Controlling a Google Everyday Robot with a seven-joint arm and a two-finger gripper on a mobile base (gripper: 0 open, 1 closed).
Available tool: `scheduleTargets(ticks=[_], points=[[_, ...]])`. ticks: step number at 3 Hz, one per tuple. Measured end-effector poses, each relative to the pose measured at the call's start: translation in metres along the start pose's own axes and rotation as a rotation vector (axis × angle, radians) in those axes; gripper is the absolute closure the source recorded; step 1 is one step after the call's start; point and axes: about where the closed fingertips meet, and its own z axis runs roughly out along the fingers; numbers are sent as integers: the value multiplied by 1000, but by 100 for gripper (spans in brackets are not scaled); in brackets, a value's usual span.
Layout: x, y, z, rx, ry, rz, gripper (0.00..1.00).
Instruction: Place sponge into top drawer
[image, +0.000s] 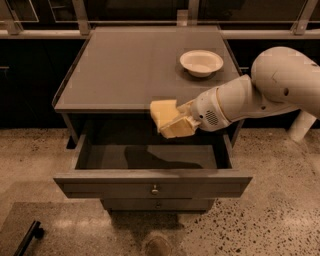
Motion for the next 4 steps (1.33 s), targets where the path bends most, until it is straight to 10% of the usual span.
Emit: scheduleTargets(ticks=[4], points=[[121, -53, 73, -34, -86, 341, 100]])
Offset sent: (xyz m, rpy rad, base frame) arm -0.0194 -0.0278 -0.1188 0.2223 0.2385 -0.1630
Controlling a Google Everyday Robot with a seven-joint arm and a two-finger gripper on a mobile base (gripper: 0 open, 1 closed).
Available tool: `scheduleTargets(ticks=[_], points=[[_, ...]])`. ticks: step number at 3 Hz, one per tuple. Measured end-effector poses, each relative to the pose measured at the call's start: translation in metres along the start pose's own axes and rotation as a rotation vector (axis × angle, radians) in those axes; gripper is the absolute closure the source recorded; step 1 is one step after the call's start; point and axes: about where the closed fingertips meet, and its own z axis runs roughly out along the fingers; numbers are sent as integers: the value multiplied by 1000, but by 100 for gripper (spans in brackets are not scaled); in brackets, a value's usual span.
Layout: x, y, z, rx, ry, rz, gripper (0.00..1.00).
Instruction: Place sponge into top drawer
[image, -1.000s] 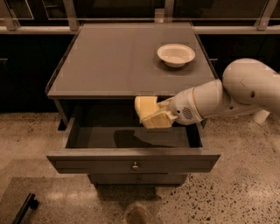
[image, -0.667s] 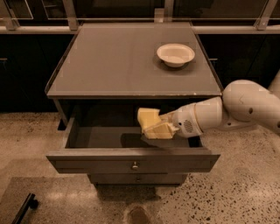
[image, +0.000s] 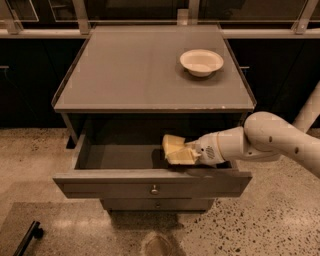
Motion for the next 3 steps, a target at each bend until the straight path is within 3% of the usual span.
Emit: scheduleTargets(ticks=[1, 3], points=[[8, -40, 21, 16, 15, 41, 100], [9, -42, 23, 15, 16, 44, 58]])
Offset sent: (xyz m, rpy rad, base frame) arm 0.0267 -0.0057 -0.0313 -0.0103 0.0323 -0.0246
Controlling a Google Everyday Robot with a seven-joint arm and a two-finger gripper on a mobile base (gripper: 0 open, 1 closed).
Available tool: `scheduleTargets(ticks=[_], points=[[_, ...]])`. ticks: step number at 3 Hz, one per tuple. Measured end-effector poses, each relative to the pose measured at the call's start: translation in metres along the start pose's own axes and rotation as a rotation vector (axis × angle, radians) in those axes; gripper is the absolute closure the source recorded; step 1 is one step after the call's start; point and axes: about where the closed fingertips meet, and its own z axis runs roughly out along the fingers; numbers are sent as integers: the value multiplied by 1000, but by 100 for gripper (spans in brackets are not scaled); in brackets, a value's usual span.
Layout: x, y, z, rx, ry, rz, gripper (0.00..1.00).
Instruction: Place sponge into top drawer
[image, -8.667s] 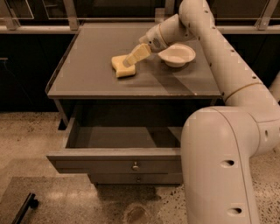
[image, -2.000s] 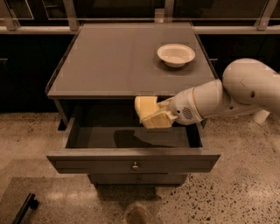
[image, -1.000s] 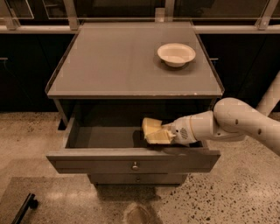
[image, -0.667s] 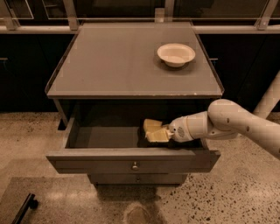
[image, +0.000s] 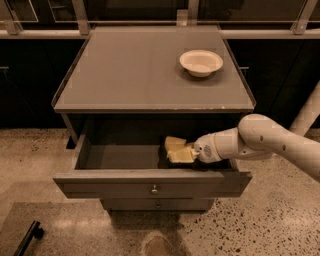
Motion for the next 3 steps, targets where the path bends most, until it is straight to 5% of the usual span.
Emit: scheduleTargets(ticks=[2, 3], points=[[0, 0, 0, 0, 0, 0, 11], [0, 0, 0, 0, 0, 0, 0]])
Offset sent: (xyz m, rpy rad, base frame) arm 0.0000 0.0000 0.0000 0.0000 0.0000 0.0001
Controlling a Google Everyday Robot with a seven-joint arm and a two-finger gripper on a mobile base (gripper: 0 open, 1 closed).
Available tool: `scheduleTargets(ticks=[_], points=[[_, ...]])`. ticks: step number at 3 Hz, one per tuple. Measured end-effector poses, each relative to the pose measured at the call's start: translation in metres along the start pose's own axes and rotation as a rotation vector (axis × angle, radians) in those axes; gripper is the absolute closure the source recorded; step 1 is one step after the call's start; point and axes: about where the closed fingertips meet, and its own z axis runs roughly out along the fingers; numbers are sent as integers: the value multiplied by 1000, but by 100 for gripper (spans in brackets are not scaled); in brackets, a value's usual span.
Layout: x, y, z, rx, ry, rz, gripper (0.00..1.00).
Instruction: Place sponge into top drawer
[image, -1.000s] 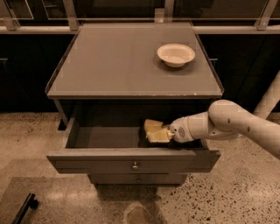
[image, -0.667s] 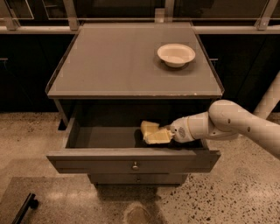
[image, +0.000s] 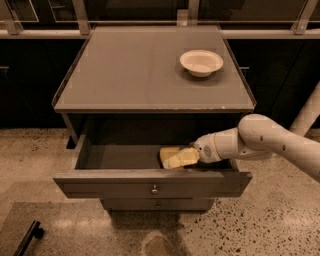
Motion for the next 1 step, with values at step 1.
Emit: scheduleTargets(ticks=[1], points=[[0, 0, 0, 0, 0, 0, 0]])
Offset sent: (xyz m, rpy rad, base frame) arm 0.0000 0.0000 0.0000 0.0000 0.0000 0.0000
